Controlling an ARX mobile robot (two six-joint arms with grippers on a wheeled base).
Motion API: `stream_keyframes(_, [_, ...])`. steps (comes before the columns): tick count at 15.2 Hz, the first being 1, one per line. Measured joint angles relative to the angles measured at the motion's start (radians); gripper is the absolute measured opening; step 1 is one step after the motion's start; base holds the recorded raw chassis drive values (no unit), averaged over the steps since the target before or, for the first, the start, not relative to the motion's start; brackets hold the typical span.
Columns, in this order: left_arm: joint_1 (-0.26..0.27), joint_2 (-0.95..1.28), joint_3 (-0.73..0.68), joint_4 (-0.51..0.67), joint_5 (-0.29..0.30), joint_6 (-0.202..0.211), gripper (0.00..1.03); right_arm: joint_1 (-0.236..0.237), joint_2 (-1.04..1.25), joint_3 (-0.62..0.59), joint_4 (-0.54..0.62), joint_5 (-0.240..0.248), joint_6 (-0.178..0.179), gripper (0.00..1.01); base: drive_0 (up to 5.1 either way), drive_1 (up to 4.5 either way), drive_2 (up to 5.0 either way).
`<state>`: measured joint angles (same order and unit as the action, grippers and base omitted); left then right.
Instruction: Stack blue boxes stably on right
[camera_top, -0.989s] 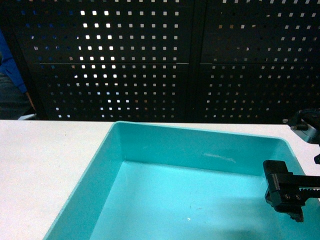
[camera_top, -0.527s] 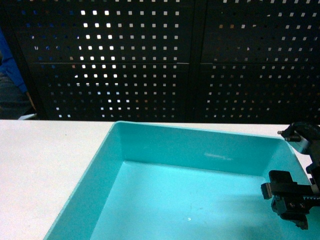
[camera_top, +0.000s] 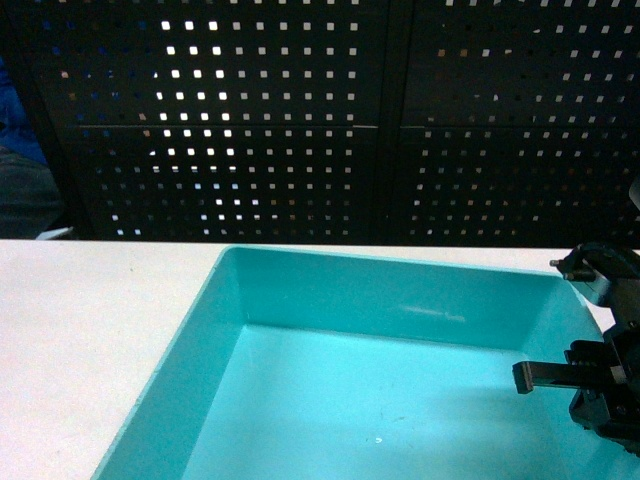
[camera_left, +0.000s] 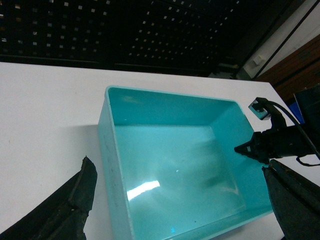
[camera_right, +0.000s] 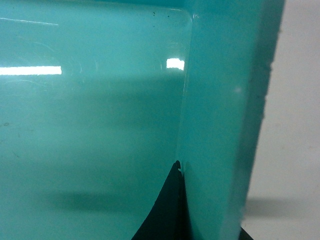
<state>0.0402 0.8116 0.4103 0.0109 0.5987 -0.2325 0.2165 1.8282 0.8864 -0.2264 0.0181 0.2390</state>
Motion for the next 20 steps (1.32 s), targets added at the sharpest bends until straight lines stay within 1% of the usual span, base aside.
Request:
stream_keyframes(1, [0.000,0.000,0.000,0.000,0.000,0.000,0.98,0.009,0.000,0.001,0.002,0.007,0.000,0.02,0.0,0.00,0.0])
stream_keyframes(2, [0.000,0.000,0.000,0.000,0.000,0.000,0.98,0.028,0.000,0.003,0.002,0.008,0.001,0.02,0.0,0.00,0.0])
stream_keyframes(3, [0.000,0.000,0.000,0.000,0.000,0.000,0.98,0.055,0.000,0.008,-0.002,0.009,0.016,0.02,0.0,0.00,0.0])
stream_keyframes(5, [0.000,0.000,0.000,0.000,0.000,0.000,0.98,0.079,0.000,0.008,0.002,0.014,0.031,0.02,0.0,0.00,0.0])
stream_keyframes(7, [0.000,0.000,0.000,0.000,0.000,0.000,0.98,0.092,0.000,0.008,0.011,0.017,0.035,0.02,0.0,0.00,0.0])
stream_keyframes(13, [0.000,0.000,0.000,0.000,0.000,0.000,0.98,0.092,0.000,0.002,0.050,0.019,0.029,0.02,0.0,0.00,0.0])
stream_keyframes(15, [0.000,0.000,0.000,0.000,0.000,0.000,0.98,0.092,-0.002,0.003,0.035,0.016,0.030,0.07,0.0,0.00,0.0])
stream_keyframes(16, [0.000,0.000,0.000,0.000,0.000,0.000,0.98,0.092,-0.003,0.004,0.035,0.016,0.031,0.02,0.0,0.00,0.0])
stream_keyframes(20, [0.000,0.000,0.000,0.000,0.000,0.000,0.98,0.092,-0.003,0.004,0.035,0.016,0.031,0.02,0.0,0.00,0.0])
